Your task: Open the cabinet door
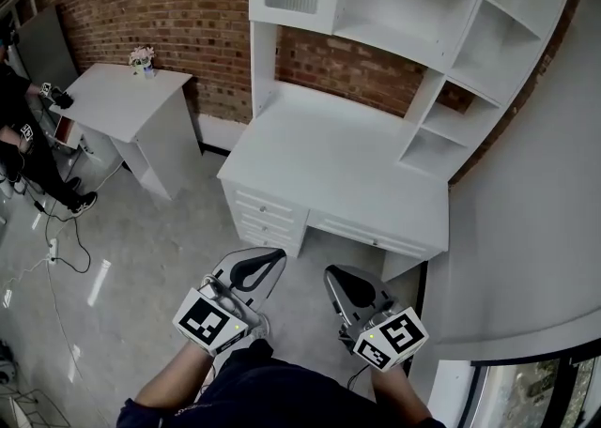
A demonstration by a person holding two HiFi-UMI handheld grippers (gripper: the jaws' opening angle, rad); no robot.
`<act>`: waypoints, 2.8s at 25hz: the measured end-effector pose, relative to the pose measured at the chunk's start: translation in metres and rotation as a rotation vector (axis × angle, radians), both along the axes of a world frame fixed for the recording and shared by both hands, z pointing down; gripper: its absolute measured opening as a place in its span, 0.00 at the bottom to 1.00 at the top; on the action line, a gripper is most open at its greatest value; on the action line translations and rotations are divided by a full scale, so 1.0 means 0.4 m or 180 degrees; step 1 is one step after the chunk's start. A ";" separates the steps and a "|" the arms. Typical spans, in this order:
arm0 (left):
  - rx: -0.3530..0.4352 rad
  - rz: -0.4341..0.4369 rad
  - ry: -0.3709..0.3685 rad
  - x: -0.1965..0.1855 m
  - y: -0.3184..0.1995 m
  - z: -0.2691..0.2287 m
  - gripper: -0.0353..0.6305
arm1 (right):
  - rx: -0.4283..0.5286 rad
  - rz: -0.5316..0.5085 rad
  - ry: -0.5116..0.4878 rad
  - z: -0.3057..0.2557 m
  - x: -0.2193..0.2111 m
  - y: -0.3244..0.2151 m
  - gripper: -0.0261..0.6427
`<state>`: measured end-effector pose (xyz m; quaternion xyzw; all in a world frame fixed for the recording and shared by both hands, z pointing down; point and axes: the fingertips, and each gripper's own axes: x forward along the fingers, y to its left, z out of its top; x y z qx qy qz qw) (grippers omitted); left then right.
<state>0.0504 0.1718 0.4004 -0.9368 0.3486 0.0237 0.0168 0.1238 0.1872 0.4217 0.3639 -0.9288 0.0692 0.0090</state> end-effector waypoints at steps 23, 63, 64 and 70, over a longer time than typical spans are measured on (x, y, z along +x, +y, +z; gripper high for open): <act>0.0014 0.0109 0.0132 -0.257 -0.409 -0.035 0.07 | -0.0053 0.0129 0.0030 -0.032 -0.259 -0.391 0.08; 0.0293 -0.0130 -0.0247 -0.066 -1.120 -0.076 0.07 | 0.0055 -0.0237 -0.0129 -0.033 -0.082 -1.106 0.08; 0.0322 -0.0117 -0.0279 -0.060 -1.134 -0.081 0.07 | 0.0052 -0.0227 -0.0136 -0.032 -0.077 -1.118 0.08; 0.0577 -0.0004 -0.0401 -0.039 -1.208 -0.142 0.07 | 0.0086 -0.0096 -0.0171 -0.040 -0.059 -1.176 0.08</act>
